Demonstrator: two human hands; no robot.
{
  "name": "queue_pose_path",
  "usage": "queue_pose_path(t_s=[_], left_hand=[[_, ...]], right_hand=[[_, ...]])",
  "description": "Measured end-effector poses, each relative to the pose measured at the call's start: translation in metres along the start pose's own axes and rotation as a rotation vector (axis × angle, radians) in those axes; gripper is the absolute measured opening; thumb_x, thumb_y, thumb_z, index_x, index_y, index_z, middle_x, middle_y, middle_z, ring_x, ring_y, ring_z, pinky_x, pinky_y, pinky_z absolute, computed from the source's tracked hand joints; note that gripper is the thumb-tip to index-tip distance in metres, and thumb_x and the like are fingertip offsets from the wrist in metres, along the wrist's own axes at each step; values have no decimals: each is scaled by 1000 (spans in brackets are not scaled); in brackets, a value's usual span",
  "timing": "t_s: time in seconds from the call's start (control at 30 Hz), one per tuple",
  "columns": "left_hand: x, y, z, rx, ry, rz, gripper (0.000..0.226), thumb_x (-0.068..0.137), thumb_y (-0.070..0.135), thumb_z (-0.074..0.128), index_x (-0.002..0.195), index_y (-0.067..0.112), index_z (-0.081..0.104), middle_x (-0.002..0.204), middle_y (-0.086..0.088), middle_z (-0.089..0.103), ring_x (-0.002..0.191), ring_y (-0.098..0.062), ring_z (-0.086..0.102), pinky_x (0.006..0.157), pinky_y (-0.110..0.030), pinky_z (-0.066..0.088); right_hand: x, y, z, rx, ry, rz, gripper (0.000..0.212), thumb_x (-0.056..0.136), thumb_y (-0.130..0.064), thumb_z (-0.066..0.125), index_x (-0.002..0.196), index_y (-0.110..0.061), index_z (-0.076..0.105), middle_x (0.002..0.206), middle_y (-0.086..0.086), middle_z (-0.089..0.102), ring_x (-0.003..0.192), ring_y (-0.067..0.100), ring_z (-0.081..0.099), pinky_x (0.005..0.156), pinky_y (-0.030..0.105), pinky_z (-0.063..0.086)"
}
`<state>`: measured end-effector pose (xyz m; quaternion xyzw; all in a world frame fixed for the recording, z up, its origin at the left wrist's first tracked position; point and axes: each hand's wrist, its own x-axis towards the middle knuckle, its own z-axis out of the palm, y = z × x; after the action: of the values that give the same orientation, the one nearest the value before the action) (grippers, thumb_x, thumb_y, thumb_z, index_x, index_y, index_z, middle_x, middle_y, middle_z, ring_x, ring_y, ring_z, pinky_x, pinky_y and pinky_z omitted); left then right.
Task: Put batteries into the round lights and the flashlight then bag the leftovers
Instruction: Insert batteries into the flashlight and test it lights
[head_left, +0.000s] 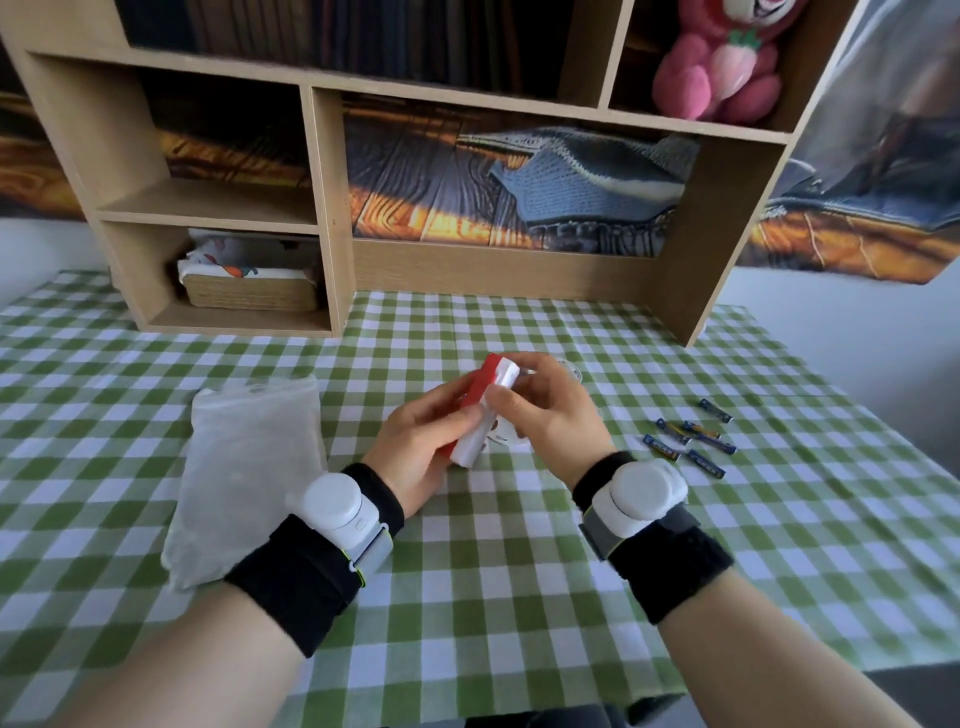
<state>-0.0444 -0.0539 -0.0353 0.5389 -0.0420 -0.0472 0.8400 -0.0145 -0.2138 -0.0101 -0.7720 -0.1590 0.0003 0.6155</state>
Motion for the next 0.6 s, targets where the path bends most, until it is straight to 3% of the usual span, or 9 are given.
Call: queue_pose_path(t_s=[0.1, 0.23, 0.33, 0.43, 0.5, 0.57, 0.6], left_hand=[[0, 12, 2, 171, 35, -20, 45, 75, 21, 81, 118, 20, 68, 111, -11, 70, 99, -26, 67, 87, -41, 54], [6, 32, -7, 448, 90, 17, 52, 70, 23, 87, 117, 25, 65, 116, -5, 69, 101, -21, 70, 90, -42, 57], [14, 43, -17, 731, 173, 79, 48, 73, 28, 85, 113, 42, 62, 115, 11, 67, 106, -10, 66, 98, -40, 51], [21, 52, -29, 859, 256, 85, 46, 71, 29, 85, 109, 43, 64, 114, 15, 66, 105, -12, 66, 96, -39, 53], [26, 56, -37, 907, 290, 78, 45, 76, 24, 83, 114, 37, 63, 114, 15, 64, 95, -12, 68, 82, -28, 56], [35, 58, -45, 958, 320, 76, 44, 81, 21, 80, 119, 32, 62, 111, 17, 58, 85, 5, 58, 65, -8, 44], [43, 59, -52, 969, 340, 75, 44, 81, 21, 80, 121, 30, 61, 111, 16, 57, 83, 9, 53, 60, -6, 40]], right_hand=[[1, -10, -8, 124, 1, -13, 35, 89, -15, 70, 121, -18, 56, 97, 7, 72, 83, 15, 70, 73, 30, 57], [10, -10, -15, 247, 8, -17, 42, 87, -10, 68, 125, -19, 53, 103, 13, 70, 93, 29, 71, 86, 44, 57], [17, -6, -17, 6, -26, -38, 48, 87, -15, 71, 129, -27, 51, 107, 6, 67, 91, 21, 70, 86, 40, 58], [30, -3, -10, -321, -45, -48, 52, 86, -27, 73, 133, -28, 52, 117, -8, 63, 97, 4, 64, 86, 28, 56], [43, -2, -2, -437, -83, -64, 52, 85, -31, 73, 133, -28, 53, 120, -11, 61, 95, -1, 61, 80, 21, 54], [59, -3, 6, -573, -122, -87, 51, 87, -33, 71, 134, -29, 52, 121, -11, 60, 93, 0, 58, 74, 14, 44], [72, -3, 11, -620, -137, -96, 51, 88, -33, 70, 135, -29, 51, 121, -9, 60, 96, 4, 58, 75, 16, 41]])
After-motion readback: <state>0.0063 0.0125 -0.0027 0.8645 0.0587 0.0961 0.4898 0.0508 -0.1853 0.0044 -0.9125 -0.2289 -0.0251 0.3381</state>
